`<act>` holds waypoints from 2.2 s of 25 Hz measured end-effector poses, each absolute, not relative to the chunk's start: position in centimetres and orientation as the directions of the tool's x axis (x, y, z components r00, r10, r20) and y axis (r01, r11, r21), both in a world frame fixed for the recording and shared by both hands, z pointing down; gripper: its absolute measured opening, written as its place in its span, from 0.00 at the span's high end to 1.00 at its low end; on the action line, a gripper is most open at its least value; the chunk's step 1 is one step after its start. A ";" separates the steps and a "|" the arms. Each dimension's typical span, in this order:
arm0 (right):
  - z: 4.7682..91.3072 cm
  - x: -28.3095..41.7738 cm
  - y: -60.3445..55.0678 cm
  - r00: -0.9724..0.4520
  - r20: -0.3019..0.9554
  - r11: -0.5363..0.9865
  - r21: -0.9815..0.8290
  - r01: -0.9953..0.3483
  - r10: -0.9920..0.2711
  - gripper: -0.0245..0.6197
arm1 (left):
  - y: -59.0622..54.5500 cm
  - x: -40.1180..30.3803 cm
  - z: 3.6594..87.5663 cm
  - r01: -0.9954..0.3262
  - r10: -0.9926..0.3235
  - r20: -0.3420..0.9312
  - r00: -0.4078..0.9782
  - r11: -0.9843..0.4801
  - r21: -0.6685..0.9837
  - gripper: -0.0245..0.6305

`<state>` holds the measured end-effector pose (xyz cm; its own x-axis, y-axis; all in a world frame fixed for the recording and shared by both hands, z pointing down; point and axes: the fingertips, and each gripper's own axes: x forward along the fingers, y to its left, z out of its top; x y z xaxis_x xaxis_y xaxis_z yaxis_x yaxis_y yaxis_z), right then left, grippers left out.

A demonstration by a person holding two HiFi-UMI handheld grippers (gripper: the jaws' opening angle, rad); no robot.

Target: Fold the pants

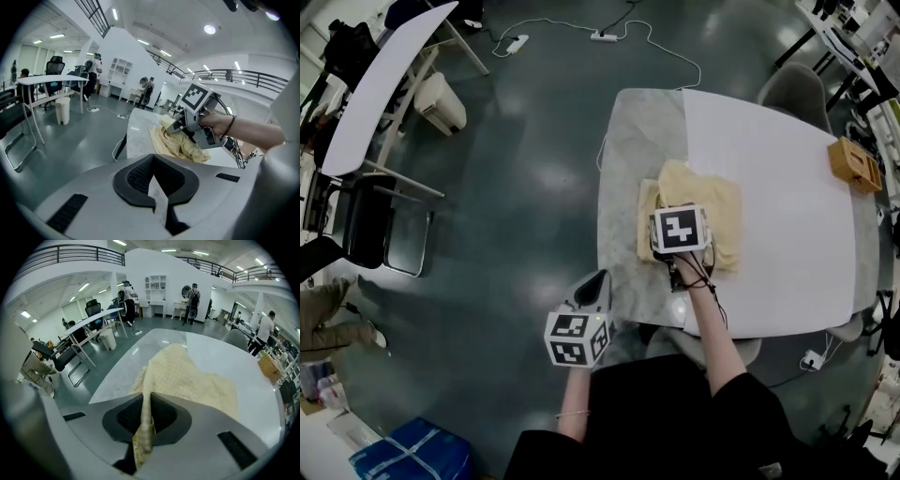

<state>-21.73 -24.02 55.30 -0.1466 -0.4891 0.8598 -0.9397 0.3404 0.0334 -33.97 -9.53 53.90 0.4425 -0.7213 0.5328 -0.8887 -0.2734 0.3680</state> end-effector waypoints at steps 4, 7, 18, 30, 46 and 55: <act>55.7 -21.6 -23.7 -0.120 0.867 0.334 0.055 -0.941 -0.483 0.92 | -9.6 -34.1 54.0 -0.889 -0.719 0.536 0.442 -0.269 0.371 0.95; 55.4 -22.5 -24.0 -0.127 0.848 0.354 0.074 -0.932 -0.514 0.91 | -9.9 -34.2 54.0 -0.887 -0.718 0.536 0.444 -0.270 0.373 0.95; 54.1 -24.7 -24.9 -0.146 0.771 0.371 0.124 -0.920 -0.620 0.66 | -10.4 -34.5 53.8 -0.887 -0.722 0.532 0.443 -0.269 0.374 0.95; 50.3 -24.7 -24.0 -0.359 0.630 0.396 -0.088 -0.914 -0.689 0.66 | -10.7 -33.2 52.2 -0.882 -0.728 0.509 0.459 -0.304 0.361 0.95; 42.5 -15.9 -18.2 -0.625 0.353 0.496 -0.393 -0.774 -0.696 0.93 | -11.4 -27.4 43.7 -0.884 -0.811 0.362 0.460 -0.381 0.270 0.95; 37.9 -9.5 -14.4 -0.644 0.217 0.550 -0.368 -0.750 -0.733 0.94 | -10.3 -23.7 38.9 -0.885 -0.852 0.249 0.460 -0.419 0.203 0.95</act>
<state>-9.46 -14.42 37.86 -0.6443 -0.7334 0.2167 -0.7498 0.5500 -0.3679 -23.73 -10.33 38.87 0.4604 -0.8520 0.2493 -0.8851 -0.4190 0.2027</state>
